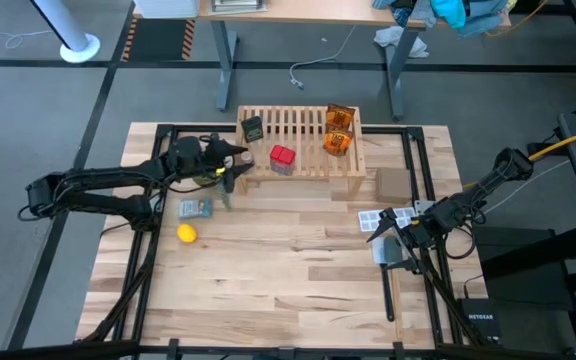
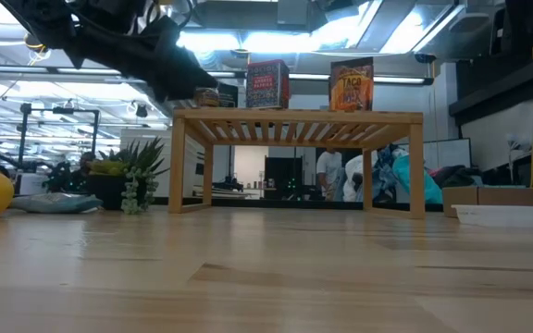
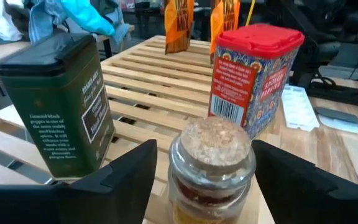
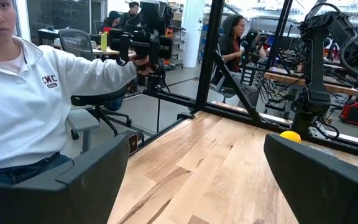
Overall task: Shelf spices
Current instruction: Return to Home Position
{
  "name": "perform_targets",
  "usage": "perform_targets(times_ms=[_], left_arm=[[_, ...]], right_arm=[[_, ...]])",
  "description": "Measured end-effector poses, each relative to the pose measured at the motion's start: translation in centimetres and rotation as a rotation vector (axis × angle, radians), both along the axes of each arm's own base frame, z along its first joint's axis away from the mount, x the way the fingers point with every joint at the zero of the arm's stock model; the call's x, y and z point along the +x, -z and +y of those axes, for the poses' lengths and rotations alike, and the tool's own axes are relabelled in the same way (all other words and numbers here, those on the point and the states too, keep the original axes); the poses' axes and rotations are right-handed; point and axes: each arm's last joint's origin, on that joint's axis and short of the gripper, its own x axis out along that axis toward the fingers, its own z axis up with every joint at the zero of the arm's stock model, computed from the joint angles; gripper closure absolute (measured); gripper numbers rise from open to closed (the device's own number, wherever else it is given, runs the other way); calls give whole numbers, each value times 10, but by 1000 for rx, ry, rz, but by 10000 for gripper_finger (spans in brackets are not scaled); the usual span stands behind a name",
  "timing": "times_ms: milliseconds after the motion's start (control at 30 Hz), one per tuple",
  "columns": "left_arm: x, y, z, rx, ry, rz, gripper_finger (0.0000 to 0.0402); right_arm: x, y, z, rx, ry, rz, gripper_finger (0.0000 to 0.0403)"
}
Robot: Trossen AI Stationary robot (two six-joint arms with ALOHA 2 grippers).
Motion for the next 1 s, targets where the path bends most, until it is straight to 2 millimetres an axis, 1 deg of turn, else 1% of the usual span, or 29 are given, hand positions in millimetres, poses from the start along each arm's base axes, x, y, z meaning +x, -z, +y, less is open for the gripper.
perform_targets(times_ms=[333,433,533,667,800,867,1000], left_arm=[[1,-15,0,63,0,-135,146],[-3,-22,-1,83,1,-172,145],[-11,-31,-5,100,1,-208,145],[-31,-52,-16,122,7,-317,145],[-60,-68,-30,144,13,-373,145],[-76,-68,-37,133,12,-352,145],[-107,-58,-52,84,10,-248,145]], right_arm=[[0,0,0,0,0,0,23],[0,0,0,0,0,0,23],[0,0,0,3,0,-4,23],[-2,-3,-1,68,-4,0,23],[-4,-6,-2,152,-32,27,23],[-6,-6,-2,162,-78,28,23],[-11,-8,-1,154,-182,7,23]])
